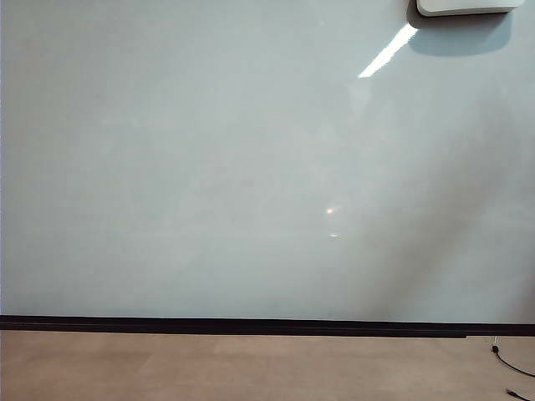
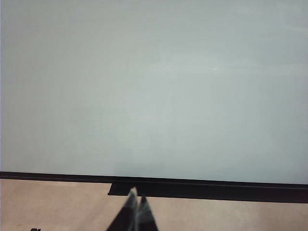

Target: Pick up the pen on the shelf to the right of the whiteboard and draw a cross mark.

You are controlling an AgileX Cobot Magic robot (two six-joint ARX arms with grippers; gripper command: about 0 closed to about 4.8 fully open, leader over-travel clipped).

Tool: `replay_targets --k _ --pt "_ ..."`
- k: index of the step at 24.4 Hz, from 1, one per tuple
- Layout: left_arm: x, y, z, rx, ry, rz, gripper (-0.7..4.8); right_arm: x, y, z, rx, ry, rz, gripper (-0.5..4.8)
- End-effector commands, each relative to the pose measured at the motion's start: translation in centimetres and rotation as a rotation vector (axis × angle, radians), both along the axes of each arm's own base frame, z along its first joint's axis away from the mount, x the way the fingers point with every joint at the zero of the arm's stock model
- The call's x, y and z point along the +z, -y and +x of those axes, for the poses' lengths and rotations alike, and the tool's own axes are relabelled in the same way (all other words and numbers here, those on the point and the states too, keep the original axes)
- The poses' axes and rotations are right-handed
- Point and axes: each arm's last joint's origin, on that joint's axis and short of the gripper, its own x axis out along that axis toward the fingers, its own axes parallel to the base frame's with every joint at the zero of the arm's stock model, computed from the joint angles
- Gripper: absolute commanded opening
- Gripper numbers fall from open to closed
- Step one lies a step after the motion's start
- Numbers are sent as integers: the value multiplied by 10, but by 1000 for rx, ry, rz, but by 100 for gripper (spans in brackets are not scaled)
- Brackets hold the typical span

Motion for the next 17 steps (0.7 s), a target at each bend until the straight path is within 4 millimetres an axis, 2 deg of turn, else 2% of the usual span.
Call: replay_targets --k 1,6,9,17 --pt "2 0 0 -1 15 4 -4 2 1 0 -18 15 -10 261" --pt "2 0 0 -1 15 4 -4 2 1 0 -22 15 -10 259" --pt "2 0 0 -1 15 4 -4 2 2 -1 -23 15 -10 232" --pt "2 0 0 -1 15 4 -4 2 2 -2 -11 11 -10 232"
